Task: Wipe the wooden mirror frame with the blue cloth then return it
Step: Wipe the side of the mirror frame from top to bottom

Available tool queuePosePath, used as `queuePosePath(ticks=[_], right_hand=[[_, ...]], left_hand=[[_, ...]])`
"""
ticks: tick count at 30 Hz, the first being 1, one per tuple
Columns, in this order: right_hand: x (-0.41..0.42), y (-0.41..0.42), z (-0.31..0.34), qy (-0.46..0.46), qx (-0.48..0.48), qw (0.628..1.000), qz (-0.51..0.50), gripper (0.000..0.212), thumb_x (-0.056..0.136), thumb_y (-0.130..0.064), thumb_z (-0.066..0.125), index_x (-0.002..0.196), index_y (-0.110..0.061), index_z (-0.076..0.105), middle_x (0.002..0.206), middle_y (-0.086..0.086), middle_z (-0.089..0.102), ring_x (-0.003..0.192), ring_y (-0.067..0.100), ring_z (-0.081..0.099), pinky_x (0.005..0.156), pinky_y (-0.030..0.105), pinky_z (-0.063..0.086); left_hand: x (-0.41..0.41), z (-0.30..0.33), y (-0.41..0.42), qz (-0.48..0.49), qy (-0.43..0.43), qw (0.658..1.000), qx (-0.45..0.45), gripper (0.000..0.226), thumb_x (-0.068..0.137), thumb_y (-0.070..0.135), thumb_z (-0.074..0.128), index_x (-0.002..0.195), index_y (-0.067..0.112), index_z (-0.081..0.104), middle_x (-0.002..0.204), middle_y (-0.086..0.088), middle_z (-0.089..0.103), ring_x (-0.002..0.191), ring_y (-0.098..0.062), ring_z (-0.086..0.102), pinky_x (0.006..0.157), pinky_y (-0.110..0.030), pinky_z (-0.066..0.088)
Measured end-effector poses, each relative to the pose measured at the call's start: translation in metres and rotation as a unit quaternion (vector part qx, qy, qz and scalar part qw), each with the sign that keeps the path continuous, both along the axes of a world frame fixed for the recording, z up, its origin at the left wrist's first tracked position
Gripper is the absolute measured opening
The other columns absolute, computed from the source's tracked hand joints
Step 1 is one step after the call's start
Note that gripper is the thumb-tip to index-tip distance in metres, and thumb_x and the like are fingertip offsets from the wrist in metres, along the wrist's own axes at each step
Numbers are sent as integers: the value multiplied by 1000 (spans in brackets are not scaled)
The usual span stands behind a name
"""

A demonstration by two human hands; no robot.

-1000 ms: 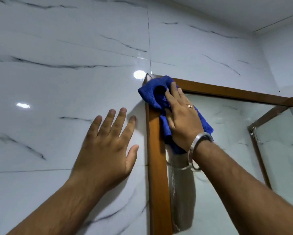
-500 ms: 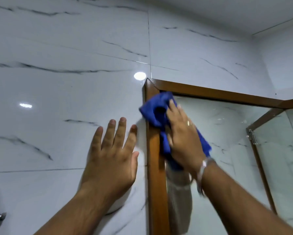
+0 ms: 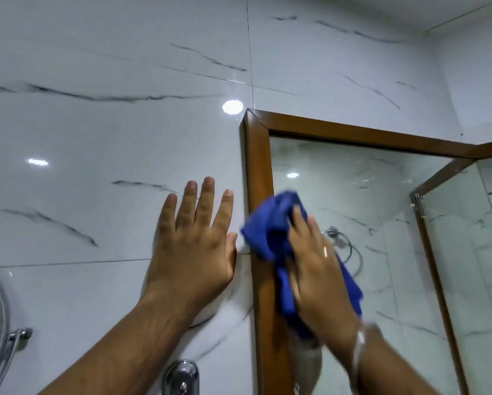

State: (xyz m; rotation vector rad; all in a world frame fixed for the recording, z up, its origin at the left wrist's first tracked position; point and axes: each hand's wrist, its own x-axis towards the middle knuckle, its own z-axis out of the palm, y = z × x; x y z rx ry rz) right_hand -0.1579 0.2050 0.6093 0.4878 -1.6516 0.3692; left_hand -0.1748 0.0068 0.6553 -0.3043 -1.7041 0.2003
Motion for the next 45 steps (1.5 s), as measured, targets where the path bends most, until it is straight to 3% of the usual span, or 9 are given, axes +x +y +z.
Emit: queuePosePath(ticks=[3,6,14,23,29,32,36,40,45], right_hand=[[1,-2,98,1,-24,999,-28,66,92,-22,54,149,-30,22,161,-3,13,148,24,12,119,46,21],[-2,-4,129,5,-45,998,-45,57,94,-20,48,147,-21,29,161,2,15,148,26,13,118,48,23],[0,-11,-85,-17,-31,999,-26,66,89,-32,35,149,-39,11,159,-22,-3,148,8,-1,119,36,12],[-4,-1,120,4,-37,997,-63,53,96,-24,40,148,-20,28,161,5,16,148,28,14,118,48,21],[-2,-3,-75,-34,-18,998,-59,68,90,-26,40,151,-33,12,161,-14,5,149,14,6,122,42,12],[0,11,-131,-25,56,993,-102,66,90,-35,41,150,-26,15,162,-6,6,148,20,9,120,31,10],[3,18,-26,-6,53,996,-72,66,88,-26,44,149,-35,18,158,-5,16,146,21,16,120,36,18],[0,5,109,18,-7,997,-71,57,92,-22,47,147,-21,31,161,5,17,147,29,16,118,46,23],[-5,1,120,25,-20,997,-70,61,85,-23,41,146,-21,34,161,4,18,147,28,18,117,44,25]], left_hand=[[0,0,0,-4,1,1000,4,68,97,49,27,158,17,25,165,-18,19,152,-37,17,123,-57,14],[1,-7,0,-3,-1,1000,6,69,97,50,25,158,17,24,165,-18,18,152,-37,17,123,-56,13],[1,-51,3,-5,-7,1000,4,69,97,45,25,158,12,25,166,-20,14,153,-39,12,122,-60,14],[4,-52,2,6,-19,1000,5,71,97,50,28,158,16,23,166,-17,16,153,-36,13,123,-57,11],[2,-55,-1,7,-9,1000,-1,72,96,50,27,159,16,23,166,-17,15,154,-36,13,123,-57,12],[3,-55,2,11,-3,1000,5,71,95,46,29,158,14,26,166,-18,17,153,-37,16,122,-59,13],[1,-55,2,11,-6,1000,-2,71,95,49,29,157,14,27,165,-19,17,153,-39,14,121,-61,13],[1,-56,1,3,-5,1000,-2,72,94,50,31,158,15,27,165,-18,18,153,-38,16,122,-60,12],[2,-54,0,8,-5,1000,-1,72,96,51,31,159,17,22,167,-17,14,154,-36,11,123,-58,8]])
